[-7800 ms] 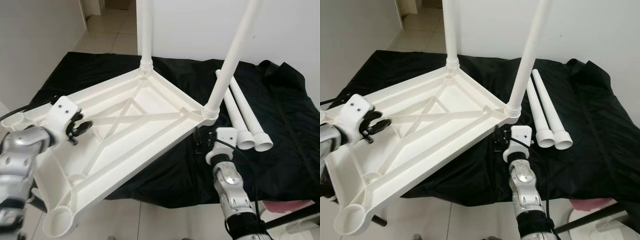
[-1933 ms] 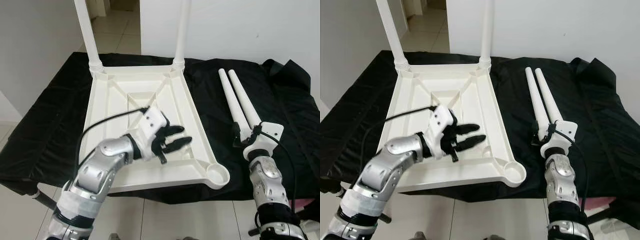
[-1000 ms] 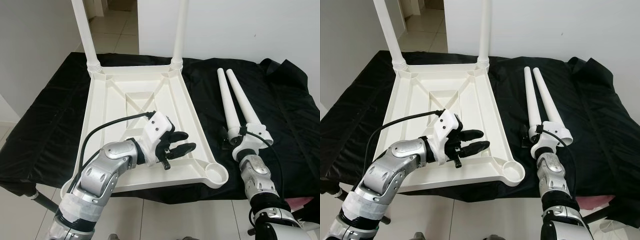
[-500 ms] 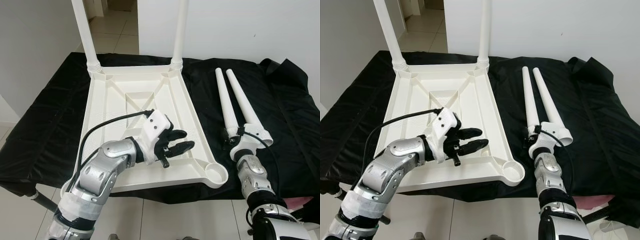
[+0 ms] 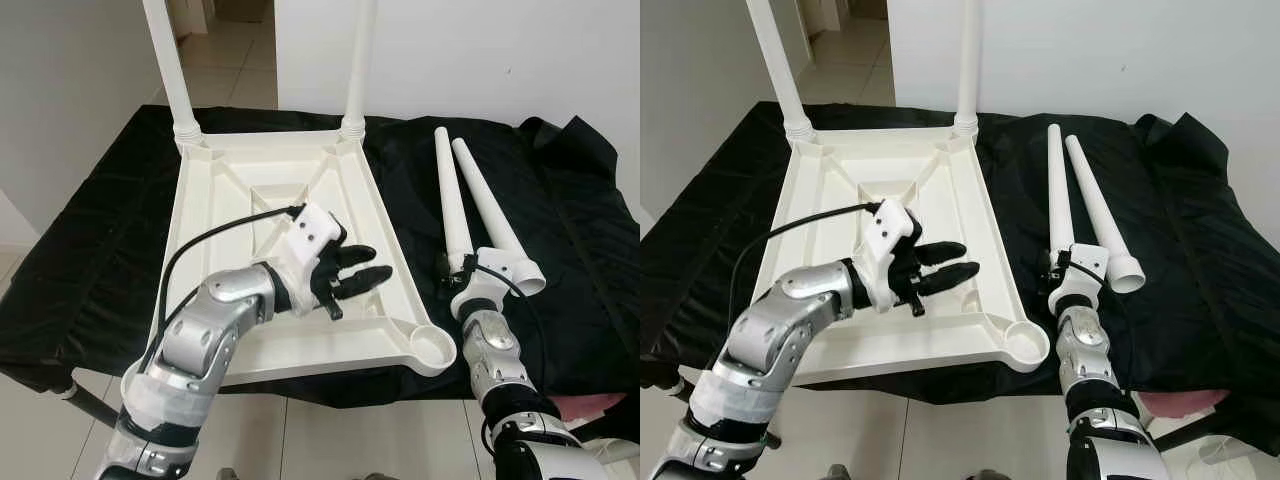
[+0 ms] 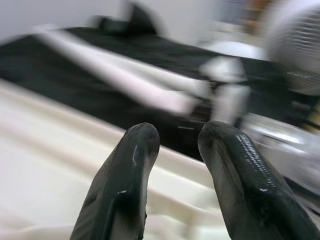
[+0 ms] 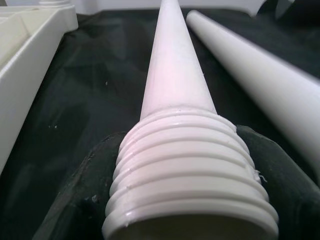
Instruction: Building children table
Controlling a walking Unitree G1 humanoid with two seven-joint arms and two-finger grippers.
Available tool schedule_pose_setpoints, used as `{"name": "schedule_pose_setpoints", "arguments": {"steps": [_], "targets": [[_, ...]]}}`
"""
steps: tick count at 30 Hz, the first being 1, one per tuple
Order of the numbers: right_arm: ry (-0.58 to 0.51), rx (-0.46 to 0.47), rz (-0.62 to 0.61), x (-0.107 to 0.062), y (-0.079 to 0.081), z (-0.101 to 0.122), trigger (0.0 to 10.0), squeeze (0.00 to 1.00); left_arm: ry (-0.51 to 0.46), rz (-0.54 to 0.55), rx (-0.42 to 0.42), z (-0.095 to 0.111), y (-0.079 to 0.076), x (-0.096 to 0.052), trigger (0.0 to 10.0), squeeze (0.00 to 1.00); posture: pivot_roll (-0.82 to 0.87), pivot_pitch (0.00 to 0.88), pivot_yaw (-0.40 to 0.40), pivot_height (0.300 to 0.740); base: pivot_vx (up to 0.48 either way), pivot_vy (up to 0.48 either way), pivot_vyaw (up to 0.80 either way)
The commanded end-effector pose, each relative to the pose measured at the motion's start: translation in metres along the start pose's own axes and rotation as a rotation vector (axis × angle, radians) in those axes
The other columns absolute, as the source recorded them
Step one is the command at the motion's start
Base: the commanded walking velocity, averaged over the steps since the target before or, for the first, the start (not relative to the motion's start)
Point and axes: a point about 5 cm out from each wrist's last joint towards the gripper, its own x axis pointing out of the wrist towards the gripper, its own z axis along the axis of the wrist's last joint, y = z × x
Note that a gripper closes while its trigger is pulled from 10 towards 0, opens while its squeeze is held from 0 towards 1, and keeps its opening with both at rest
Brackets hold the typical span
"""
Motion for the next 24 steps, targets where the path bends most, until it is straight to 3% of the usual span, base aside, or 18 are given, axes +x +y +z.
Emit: {"name": "schedule_pose_setpoints", "arguments": {"steps": [1, 6, 12, 16, 18, 24], "targets": [[-0.084, -0.043, -0.013, 0.001, 0.002, 0.012, 10.0, 0.0, 0.008, 0.044, -0.033, -0.001, 0.006, 0.0, 10.0, 0.0, -0.02, 0.0, -0.015, 0.74, 0.0, 0.0, 0.0], [-0.237, -0.075, -0.027, 0.004, 0.008, 0.041, 10.0, 0.0, -0.038, 0.124, -0.074, 0.01, 0.021, -0.001, 10.0, 0.0, -0.03, 0.0, -0.011, 0.74, 0.0, 0.0, 0.0], [-0.284, -0.057, 0.007, 0.004, 0.011, 0.049, 10.0, 0.0, -0.03, 0.157, -0.096, 0.012, 0.029, 0.0, 10.0, 0.0, -0.03, 0.0, -0.013, 0.74, 0.0, 0.0, 0.0], [-0.44, 0.067, 0.087, -0.002, 0.019, 0.074, 10.0, 0.0, -0.075, 0.167, -0.116, 0.022, 0.041, -0.002, 10.0, 0.0, -0.03, 0.0, -0.013, 0.74, 0.0, 0.0, 0.0], [-0.464, 0.095, 0.108, -0.003, 0.022, 0.079, 10.0, 0.0, -0.086, 0.176, -0.117, 0.025, 0.045, -0.003, 10.0, 0.0, -0.03, 0.0, -0.013, 0.74, 0.0, 0.0, 0.0], [-0.567, 0.096, 0.153, -0.008, 0.033, 0.101, 10.0, 0.0, -0.154, 0.175, -0.128, 0.04, 0.053, -0.004, 10.0, 0.0, -0.03, 0.0, -0.013, 0.74, 0.0, 0.0, 0.0]]}}
